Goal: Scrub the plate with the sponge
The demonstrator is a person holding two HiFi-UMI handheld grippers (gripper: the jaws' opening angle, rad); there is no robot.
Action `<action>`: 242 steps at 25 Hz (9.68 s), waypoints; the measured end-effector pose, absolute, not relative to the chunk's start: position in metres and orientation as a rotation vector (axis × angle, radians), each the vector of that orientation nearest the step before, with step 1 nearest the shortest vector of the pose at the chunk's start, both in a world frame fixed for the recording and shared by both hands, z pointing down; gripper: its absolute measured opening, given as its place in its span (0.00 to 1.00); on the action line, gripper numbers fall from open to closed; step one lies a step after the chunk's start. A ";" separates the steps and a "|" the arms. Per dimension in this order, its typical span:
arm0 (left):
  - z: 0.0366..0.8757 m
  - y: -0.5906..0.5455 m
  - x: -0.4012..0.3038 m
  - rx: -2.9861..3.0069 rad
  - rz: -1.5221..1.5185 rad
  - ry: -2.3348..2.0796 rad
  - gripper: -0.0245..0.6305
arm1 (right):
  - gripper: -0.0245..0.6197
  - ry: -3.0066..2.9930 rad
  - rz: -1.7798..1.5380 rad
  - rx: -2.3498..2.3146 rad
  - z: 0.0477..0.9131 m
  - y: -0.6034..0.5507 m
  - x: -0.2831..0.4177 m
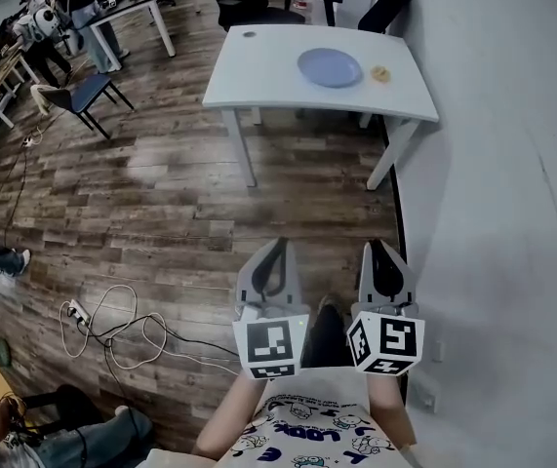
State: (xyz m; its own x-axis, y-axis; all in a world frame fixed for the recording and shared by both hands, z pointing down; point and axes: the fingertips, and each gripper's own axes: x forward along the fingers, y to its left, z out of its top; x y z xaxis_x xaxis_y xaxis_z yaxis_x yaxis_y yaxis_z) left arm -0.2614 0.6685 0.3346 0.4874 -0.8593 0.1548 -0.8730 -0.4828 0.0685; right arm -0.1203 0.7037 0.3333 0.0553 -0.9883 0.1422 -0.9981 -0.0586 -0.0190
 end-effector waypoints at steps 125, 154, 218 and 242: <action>0.482 -0.083 0.089 2.256 0.637 -1.267 0.06 | 0.18 -1.357 1.012 1.994 0.580 0.009 0.301; 0.466 -0.072 -0.011 2.077 0.491 -1.515 0.06 | 0.11 -1.688 0.805 1.923 0.511 -0.048 0.228; 0.593 -0.050 -0.043 1.653 0.577 -1.368 0.09 | 0.11 -1.851 0.801 1.535 0.551 -0.072 0.128; 0.594 -0.043 -0.047 1.670 0.638 -1.338 0.08 | 0.11 -1.690 0.840 1.577 0.566 -0.083 0.141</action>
